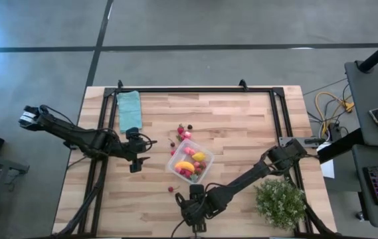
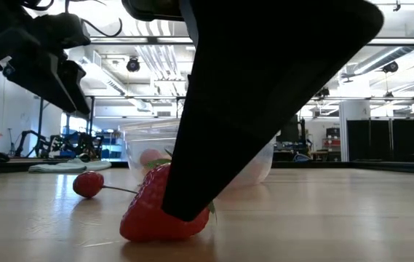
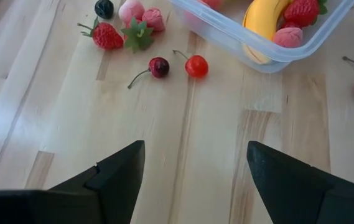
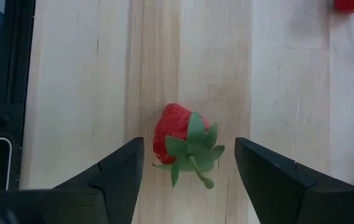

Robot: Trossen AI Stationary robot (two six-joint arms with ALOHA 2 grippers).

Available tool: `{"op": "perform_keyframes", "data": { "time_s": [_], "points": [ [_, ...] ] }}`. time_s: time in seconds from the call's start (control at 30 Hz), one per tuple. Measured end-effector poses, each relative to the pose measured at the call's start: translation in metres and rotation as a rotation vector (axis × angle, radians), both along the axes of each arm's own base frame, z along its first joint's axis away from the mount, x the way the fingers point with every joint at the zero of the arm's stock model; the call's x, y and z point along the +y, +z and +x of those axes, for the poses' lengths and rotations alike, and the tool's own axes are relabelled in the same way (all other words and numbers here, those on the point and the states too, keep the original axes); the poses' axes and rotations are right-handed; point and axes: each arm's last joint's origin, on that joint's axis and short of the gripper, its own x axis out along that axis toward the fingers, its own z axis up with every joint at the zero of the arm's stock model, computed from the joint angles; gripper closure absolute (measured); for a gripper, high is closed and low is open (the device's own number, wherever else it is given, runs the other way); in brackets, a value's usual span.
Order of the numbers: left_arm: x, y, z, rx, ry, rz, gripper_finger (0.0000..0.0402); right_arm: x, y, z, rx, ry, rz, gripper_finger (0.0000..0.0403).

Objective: Pick and placing Produce into tupperware
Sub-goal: Put the red strawberry into the transparent container

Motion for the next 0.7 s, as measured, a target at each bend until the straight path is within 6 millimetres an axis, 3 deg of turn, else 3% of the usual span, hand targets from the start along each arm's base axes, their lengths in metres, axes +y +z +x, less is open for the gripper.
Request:
{"op": "perform_keyframes", "data": {
  "time_s": [0.7],
  "points": [
    [0.0003,-0.0028,-0.0009,0.009,0.000,0.003,0.0134,-0.0099,-0.0064,0.0027,0.003,-0.073,-0.005,0.0192]
  ]
}}
